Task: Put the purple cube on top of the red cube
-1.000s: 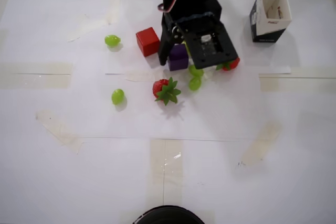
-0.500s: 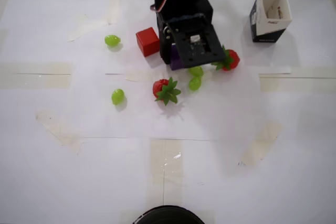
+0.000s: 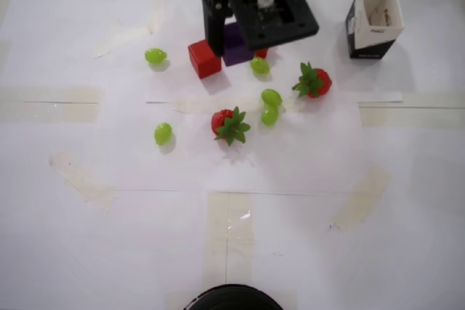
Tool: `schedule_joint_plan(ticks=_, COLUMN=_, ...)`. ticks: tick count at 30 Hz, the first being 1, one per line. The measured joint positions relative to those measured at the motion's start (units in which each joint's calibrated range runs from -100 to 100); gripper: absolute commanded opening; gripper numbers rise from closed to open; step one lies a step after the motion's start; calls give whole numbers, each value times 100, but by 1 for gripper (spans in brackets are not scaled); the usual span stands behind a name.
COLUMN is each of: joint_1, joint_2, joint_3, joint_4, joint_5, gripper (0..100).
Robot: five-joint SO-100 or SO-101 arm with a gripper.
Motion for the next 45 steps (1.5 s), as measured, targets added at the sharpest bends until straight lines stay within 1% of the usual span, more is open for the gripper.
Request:
schedule_joint_plan(ticks=7, joint_1=345, joint_2=0, joint_3=0, joint_4=395, joint_5=317, gripper=13)
schedule_joint_plan(ticks=19, joint_1=704, joint_2=0, joint_3=127, joint_4=411, joint_5=669, gripper=13)
schedule_joint_plan(ticks=34, joint_1=839, joint_2=0, joint_3=833, joint_4=-71, joint_5=713, gripper=13)
schedule_joint_plan(ticks=45, joint_1=787, joint_2=0, joint_3=1014, joint_4=-403, joint_5=703, gripper=13)
